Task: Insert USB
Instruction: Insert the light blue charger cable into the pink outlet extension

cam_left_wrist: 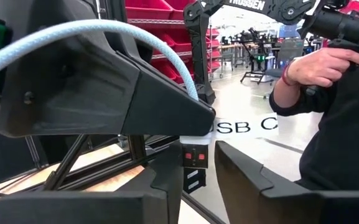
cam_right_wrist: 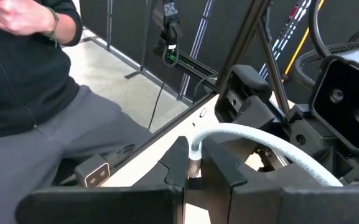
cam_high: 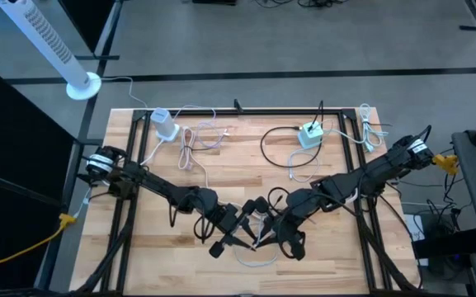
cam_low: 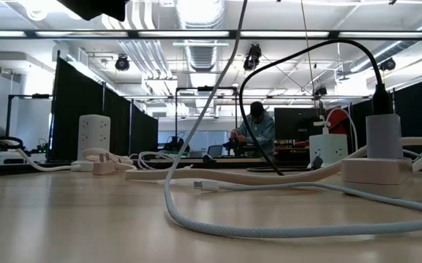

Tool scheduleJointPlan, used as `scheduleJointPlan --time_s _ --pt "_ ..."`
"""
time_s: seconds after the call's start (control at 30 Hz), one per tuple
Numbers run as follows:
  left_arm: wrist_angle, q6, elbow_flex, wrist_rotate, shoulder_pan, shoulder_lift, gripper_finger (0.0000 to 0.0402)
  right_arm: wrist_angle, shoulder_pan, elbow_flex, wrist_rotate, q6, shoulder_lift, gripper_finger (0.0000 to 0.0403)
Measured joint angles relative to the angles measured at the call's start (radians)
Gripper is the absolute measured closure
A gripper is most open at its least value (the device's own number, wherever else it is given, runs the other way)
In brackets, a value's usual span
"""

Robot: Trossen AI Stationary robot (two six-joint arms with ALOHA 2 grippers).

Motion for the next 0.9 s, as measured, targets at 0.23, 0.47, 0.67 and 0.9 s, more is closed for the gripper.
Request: scheduleJointPlan --time_s 0.23,0.47,0.67,0.9 --pt "0.001 0.017 0.000 -0.001 0.000 0.000 0.0362 -0.002 0.000 0.000 -0.001 0.007 0.000 0.0388" --pt "-0.009 0.018 0.000 -0.011 0.000 0.000 0.0364 -0.005 0.000 -0.001 -0.001 0.008 0.000 0.0388" --pt "-0.010 0.018 0.000 -0.013 0.000 0.000 0.0364 -0.006 0.000 -0.002 -0.001 0.042 0.000 0.0388" --pt "-0.010 0.018 0.000 -0.007 -0.001 0.000 0.0364 -0.011 0.000 -0.003 0.002 0.055 0.000 0.0354"
